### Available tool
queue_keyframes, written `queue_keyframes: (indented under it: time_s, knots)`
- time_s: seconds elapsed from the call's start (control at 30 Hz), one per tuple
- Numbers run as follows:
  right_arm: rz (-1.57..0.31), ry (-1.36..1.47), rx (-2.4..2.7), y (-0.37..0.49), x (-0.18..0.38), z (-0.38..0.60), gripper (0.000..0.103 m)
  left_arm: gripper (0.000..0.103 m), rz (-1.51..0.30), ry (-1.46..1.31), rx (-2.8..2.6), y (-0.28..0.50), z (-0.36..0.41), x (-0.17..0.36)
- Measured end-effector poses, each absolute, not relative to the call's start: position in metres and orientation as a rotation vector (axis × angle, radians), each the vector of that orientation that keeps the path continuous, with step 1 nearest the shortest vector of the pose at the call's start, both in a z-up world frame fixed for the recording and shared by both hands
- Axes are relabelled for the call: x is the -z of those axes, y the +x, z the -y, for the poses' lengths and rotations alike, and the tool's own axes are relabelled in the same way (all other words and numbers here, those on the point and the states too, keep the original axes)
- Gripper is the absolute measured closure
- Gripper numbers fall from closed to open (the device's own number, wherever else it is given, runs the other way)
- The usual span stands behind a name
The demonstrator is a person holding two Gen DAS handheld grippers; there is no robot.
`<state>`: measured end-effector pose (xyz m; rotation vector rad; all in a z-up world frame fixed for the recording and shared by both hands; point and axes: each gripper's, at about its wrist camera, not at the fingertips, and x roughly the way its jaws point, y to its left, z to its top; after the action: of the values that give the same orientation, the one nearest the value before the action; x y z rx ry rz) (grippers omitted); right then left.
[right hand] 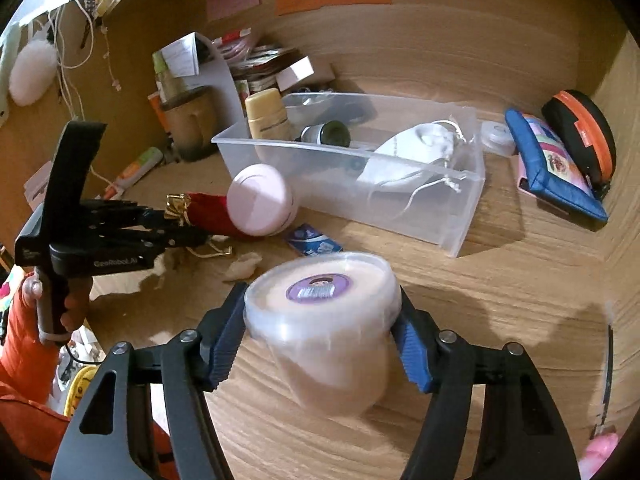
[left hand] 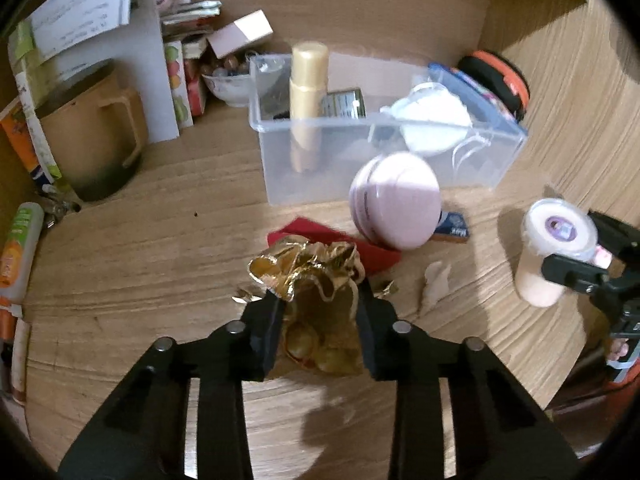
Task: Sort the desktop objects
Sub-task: 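Grasp the red pouch's gold ribbon with left tool while right tool grasps the white tub, then lift the red pouch with left tool while right tool holds the white tub up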
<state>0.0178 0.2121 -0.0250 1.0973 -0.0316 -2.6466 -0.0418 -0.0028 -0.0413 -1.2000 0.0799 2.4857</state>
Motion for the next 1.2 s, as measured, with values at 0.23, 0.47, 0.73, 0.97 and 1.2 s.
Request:
queue_keyframes:
  time_s: [0.23,0.47,0.73,0.97,1.2]
  knots:
    - [0.035,1.088,2.647,0.012,0.02,-0.213,0.039,0.084,-0.009,-1.132,-2.494,-0.039,0.015,0.021]
    - [0.043,1.057,2.661,0.009,0.008,-0.214,0.039,0.093,0.042,-1.079,-2.515,-0.041,0.021,0.008]
    - [0.061,1.039,2.673,0.004,-0.002,-0.218,0.039,0.093,0.115,-1.029,-2.524,-0.046,0.028,-0.007]
    - [0.081,1.008,2.688,-0.004,-0.014,-0.221,0.039,0.093,0.158,-0.959,-2.547,-0.046,0.037,-0.027]
    - [0.088,0.958,2.702,-0.016,-0.032,-0.224,0.039,0.093,0.161,-0.881,-2.563,-0.048,0.043,-0.05]
